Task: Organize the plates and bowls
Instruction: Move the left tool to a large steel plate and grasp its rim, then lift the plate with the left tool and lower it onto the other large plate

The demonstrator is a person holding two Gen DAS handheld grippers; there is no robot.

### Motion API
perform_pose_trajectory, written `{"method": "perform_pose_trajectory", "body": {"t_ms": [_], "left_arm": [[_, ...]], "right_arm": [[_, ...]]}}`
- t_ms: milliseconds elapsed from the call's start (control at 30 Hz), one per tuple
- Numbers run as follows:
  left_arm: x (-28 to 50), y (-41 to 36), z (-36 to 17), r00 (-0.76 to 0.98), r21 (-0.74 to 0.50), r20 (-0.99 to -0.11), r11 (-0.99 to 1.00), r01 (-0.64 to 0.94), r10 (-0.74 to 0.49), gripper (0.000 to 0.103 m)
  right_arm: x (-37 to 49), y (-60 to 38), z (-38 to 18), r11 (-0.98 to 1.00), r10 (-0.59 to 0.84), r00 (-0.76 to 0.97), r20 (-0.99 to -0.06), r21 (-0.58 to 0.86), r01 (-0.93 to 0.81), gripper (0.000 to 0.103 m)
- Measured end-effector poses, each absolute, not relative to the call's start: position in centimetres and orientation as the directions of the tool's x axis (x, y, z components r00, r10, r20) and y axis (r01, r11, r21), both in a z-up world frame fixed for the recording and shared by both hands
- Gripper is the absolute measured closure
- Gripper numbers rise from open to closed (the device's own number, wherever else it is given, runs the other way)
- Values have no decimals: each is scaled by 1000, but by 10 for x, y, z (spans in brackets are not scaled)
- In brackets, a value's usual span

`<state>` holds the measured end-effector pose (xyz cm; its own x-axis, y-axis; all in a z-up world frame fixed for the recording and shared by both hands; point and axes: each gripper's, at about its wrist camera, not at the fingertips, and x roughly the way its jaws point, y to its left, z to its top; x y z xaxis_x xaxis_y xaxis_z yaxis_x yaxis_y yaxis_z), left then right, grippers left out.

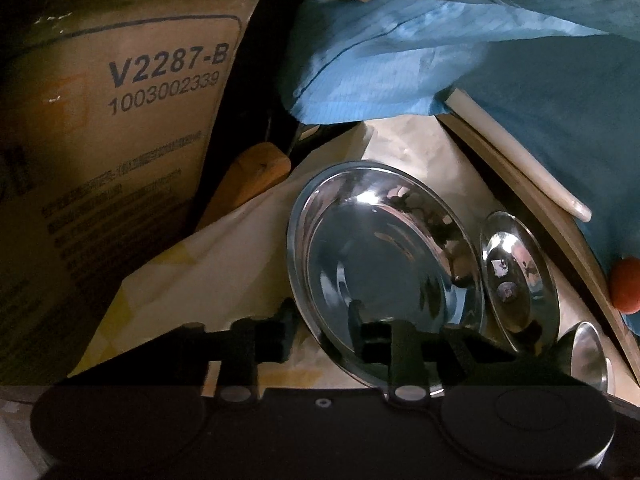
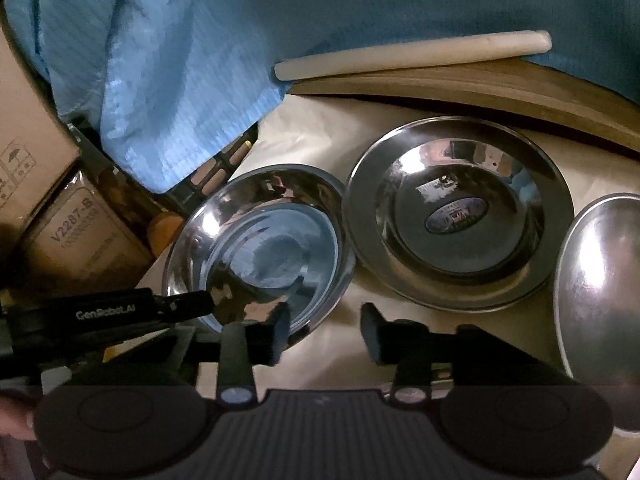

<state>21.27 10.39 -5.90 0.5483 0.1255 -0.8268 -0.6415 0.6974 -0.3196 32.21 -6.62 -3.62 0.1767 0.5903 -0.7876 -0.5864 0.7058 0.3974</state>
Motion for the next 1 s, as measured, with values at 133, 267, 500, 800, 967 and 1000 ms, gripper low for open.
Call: {"method": "perform_pose_trajectory", "body": {"t_ms": [133, 267, 500, 800, 967, 1000], "left_arm": [[210, 103, -58, 547, -306, -825, 702, -643, 141, 86], [206, 101, -56, 556, -313, -821, 711, -630, 132, 87], [193, 95, -51, 562, -299, -817, 737, -606, 130, 86], [163, 90, -43, 589, -316, -799, 749, -582, 119, 84], [153, 81, -34, 623, -311, -774, 789, -530, 113, 84], [153, 79, -32, 630, -310, -769, 799, -515, 108, 84]], "right_arm": [[321, -65, -37, 697, 599, 177, -781, 399, -596, 79], [317, -66, -35, 694, 589, 192, -785, 370, -617, 79], [306, -68, -29, 678, 591, 190, -784, 355, -644, 79], [278, -73, -13, 635, 613, 211, -761, 317, -705, 79], [266, -86, 1, 630, 626, 249, -739, 291, -720, 79], [264, -90, 3, 635, 626, 258, -736, 289, -717, 79]]}}
